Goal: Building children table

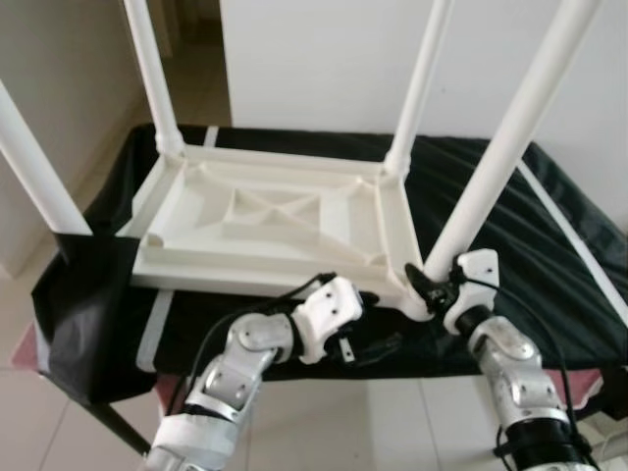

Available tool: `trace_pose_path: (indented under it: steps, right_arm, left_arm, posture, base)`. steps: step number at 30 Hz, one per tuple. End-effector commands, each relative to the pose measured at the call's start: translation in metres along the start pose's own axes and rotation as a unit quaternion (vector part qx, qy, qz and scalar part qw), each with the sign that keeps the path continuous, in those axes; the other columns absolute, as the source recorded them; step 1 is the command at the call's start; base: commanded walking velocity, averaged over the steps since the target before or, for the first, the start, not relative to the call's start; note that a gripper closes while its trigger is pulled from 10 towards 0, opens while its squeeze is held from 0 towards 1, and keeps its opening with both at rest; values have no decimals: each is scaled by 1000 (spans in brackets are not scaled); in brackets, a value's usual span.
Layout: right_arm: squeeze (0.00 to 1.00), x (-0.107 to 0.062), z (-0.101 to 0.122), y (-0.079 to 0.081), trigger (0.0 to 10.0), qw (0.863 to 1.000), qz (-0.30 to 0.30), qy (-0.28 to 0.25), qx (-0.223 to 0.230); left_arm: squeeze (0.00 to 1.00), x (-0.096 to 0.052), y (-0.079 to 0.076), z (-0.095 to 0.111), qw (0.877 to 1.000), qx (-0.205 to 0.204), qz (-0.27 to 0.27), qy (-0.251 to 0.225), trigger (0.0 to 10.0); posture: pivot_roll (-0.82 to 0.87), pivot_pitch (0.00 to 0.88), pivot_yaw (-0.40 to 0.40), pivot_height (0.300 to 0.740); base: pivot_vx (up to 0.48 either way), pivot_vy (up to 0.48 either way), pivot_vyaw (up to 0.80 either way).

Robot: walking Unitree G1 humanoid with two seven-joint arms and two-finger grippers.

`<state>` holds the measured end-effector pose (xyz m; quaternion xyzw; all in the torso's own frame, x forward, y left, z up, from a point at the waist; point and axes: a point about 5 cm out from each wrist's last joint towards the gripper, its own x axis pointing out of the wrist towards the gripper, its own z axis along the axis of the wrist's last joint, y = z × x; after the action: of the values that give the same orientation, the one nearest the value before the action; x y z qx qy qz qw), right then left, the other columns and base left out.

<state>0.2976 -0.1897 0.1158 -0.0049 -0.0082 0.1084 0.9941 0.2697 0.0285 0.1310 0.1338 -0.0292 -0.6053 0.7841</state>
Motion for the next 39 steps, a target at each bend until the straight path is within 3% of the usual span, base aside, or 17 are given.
trace_pose_path:
  steps: [1,7,9,13,17,28,29,30,39]
  right_arm:
    - [0,-4,-8,4,10000,999,-45,17,14]
    - [0,-5,-12,20,10000,992,-120,21,39]
    - [0,-7,-15,25,10000,979,-191,26,71]
    - [0,-9,-17,34,10000,972,-226,30,61]
    - [0,-12,-19,42,10000,970,-233,35,64]
    - [0,-14,-15,38,10000,973,-225,21,43]
    - [831,-14,-13,36,10000,974,-222,14,51]
    - [1000,-13,-11,34,10000,974,-217,9,60]
    - [1000,-24,-4,18,10000,988,-144,-22,39]
  left_arm:
    - [0,1,2,-3,999,0,52,4,10000]
    - [0,2,2,-3,999,-1,51,5,10000]
    - [0,3,8,-2,997,0,72,4,10000]
    - [0,4,12,0,996,2,90,1,10000]
    - [0,5,11,3,995,16,100,-8,10000]
    - [0,4,17,6,989,21,143,-28,10000]
    - [0,4,17,6,989,22,146,-28,10000]
    - [0,4,18,6,988,23,148,-27,10000]
    - [0,4,21,6,989,30,142,-26,10000]
  posture:
    - [-40,0,-38,740]
    - [-42,0,-39,740]
    - [-41,0,-40,740]
    - [-40,0,-37,740]
    - [-41,0,-31,740]
    - [-34,0,-41,740]
    - [-34,0,-42,740]
    - [-34,0,-41,740]
    - [-70,0,-12,740]
  base:
    - [0,0,0]
    - [0,0,0]
    - [0,0,0]
    - [0,0,0]
    - [0,0,0]
    - [0,0,0]
    - [0,0,0]
    - [0,0,0]
    - [0,0,0]
